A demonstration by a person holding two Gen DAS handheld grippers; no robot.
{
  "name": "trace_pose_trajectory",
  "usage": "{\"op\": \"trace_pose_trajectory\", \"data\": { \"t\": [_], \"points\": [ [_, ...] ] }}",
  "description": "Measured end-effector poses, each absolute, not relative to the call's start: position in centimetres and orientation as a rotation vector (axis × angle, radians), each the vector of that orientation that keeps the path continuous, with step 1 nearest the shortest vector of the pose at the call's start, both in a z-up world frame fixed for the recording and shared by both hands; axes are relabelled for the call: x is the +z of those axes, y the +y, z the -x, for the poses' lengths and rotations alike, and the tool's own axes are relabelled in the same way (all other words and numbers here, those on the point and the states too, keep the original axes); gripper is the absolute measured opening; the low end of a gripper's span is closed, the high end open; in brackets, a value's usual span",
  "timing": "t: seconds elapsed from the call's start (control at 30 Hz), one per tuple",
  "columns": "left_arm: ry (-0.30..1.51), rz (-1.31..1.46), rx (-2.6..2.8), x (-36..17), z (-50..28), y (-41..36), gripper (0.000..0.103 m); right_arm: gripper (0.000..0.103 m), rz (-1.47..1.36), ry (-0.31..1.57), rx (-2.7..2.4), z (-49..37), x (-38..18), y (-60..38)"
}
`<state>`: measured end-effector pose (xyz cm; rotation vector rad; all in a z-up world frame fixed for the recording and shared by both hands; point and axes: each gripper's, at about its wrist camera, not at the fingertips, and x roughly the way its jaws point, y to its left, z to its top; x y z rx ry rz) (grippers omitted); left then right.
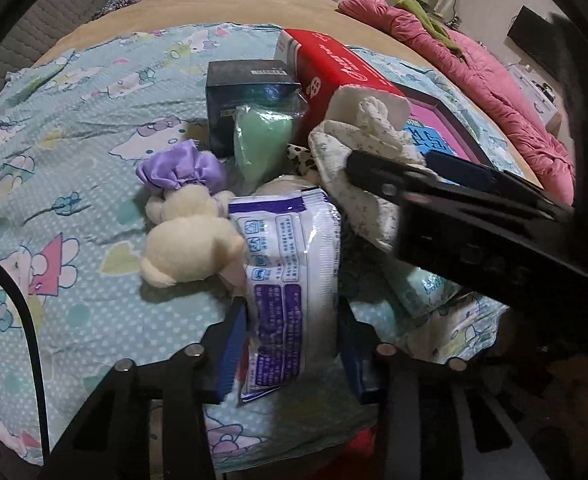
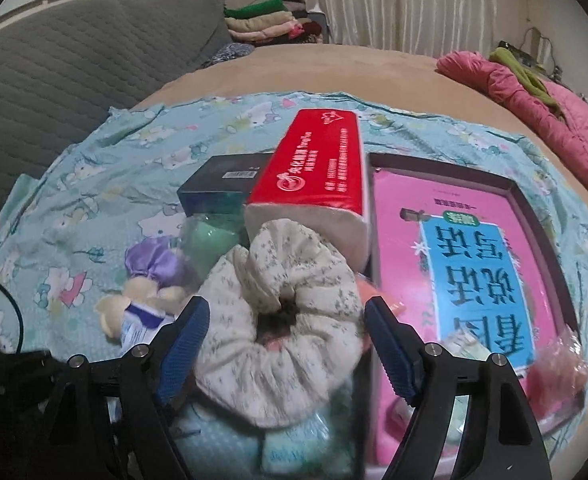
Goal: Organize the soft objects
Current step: 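Grasp the floral scrunchie with the right tool while the left grasps the white-purple wipes pack, then lift the scrunchie and wipes pack and carry both over the pink book tray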
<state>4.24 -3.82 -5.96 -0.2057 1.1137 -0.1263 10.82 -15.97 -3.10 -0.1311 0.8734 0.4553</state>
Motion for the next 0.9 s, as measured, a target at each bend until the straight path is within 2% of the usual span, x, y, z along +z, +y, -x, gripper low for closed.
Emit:
{"op": "trace_pose_trajectory", "data": {
  "t": [0.3, 0.33, 0.37, 0.43, 0.47, 0.53, 0.67, 0.9],
  "points": [
    [1.097, 0.219, -0.141, -5.8, -4.3, -3.6, 0.041, 0.081, 0.170, 0.830, 0.469, -10.9, -4.1, -15.3],
    [1.096, 0.221, -0.142, -5.8, -4.3, -3.6, 0.041, 0.073, 0.148, 0.839, 0.481, -10.9, -4.1, -15.5],
    [1.093, 0.225, -0.140, -5.8, -4.3, -3.5, 0.041, 0.055, 0.133, 0.848, 0.485, -11.1, -4.2, -15.6],
    [1.089, 0.231, -0.141, -5.8, -4.3, -3.4, 0.041, 0.037, 0.132, 0.863, 0.495, -11.3, -4.3, -15.9],
    [1.087, 0.233, -0.141, -5.7, -4.3, -3.4, 0.041, 0.029, 0.114, 0.864, 0.507, -11.4, -4.4, -16.2],
    [1.087, 0.239, -0.143, -5.8, -4.3, -3.3, 0.040, 0.022, 0.070, 0.871, 0.512, -11.5, -4.4, -16.8],
    [1.078, 0.256, -0.147, -5.5, -4.1, -3.0, 0.039, 0.018, 0.002, 0.837, 0.514, -11.2, -3.4, -18.3],
    [1.028, 0.254, -0.149, -3.8, -3.5, -2.9, 0.039, 0.018, -0.063, 0.751, 0.510, -9.8, -0.8, -20.5]
  ]
}}
